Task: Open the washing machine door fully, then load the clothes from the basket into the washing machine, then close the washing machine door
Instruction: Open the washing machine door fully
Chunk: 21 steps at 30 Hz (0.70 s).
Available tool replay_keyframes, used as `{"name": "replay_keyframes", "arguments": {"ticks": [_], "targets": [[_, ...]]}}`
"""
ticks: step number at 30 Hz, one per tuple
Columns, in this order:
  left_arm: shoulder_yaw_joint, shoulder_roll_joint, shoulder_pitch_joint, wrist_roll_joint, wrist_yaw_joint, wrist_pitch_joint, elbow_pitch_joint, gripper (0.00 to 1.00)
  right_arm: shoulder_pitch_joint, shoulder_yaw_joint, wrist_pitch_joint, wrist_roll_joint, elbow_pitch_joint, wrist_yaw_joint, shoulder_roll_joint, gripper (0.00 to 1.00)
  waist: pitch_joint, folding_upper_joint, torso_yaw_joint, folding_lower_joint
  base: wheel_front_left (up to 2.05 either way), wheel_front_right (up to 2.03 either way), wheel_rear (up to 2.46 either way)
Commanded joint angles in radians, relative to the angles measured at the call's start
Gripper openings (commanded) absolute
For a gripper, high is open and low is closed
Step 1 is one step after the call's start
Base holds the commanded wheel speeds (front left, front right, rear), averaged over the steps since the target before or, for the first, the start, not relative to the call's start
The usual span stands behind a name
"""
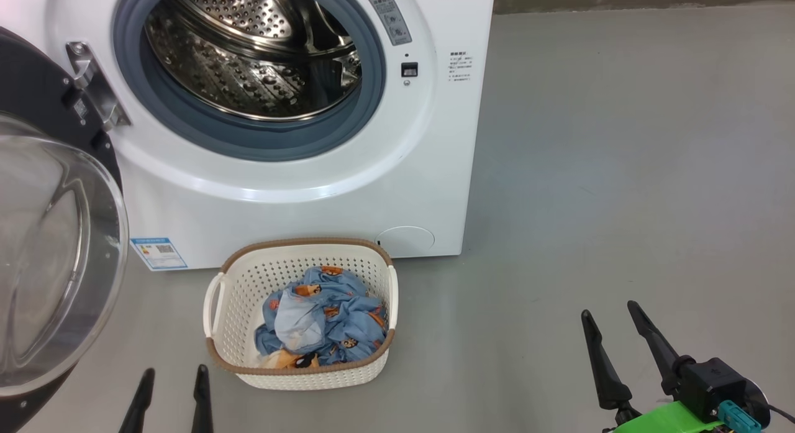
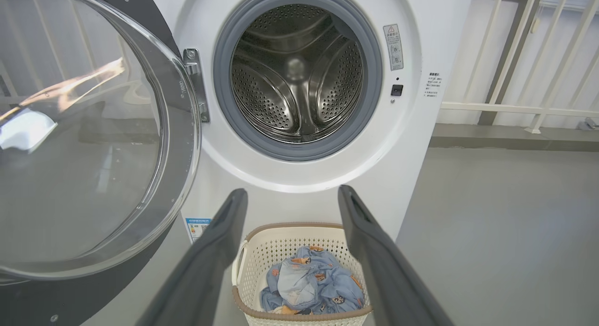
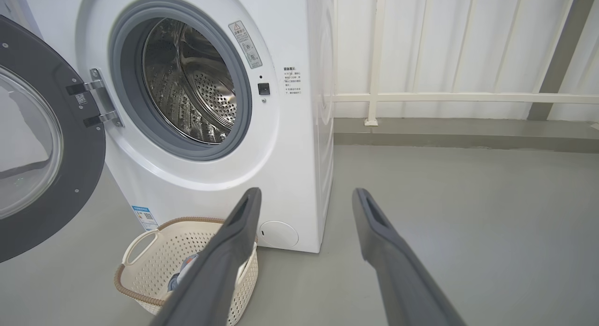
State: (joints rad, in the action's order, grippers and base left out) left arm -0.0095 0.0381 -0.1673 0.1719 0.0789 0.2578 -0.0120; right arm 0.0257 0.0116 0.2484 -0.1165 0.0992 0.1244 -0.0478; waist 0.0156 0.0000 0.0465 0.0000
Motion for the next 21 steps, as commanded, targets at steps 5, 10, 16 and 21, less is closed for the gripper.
{"name": "replay_keyframes", "arguments": {"ticks": [5, 10, 16, 21], "targets": [[0.038, 0.012, 0.024, -0.003, -0.032, 0.004, 0.012, 1.00, 0.001, -0.029, 0.009, 0.000, -0.038, 0.006, -0.002, 1.00, 0.000, 0.0000, 0.000, 0.0000, 0.00, 0.00, 0.00], [0.050, 0.012, 0.035, -0.004, -0.025, 0.004, 0.001, 1.00, 0.000, -0.028, 0.009, 0.001, -0.042, 0.006, -0.002, 1.00, 0.000, 0.0000, -0.002, 0.0000, 0.00, 0.00, 0.00], [0.055, 0.012, 0.038, -0.004, -0.020, 0.004, -0.007, 1.00, -0.001, -0.026, 0.009, -0.001, -0.039, 0.006, -0.002, 1.00, -0.002, 0.0000, -0.002, 0.0000, 0.00, 0.00, 0.00], [0.057, 0.012, 0.041, -0.007, -0.015, 0.004, -0.010, 1.00, -0.005, -0.019, 0.009, -0.001, -0.035, 0.006, -0.002, 1.00, -0.001, 0.0000, 0.001, 0.0000, 0.00, 0.00, 0.00]]}}
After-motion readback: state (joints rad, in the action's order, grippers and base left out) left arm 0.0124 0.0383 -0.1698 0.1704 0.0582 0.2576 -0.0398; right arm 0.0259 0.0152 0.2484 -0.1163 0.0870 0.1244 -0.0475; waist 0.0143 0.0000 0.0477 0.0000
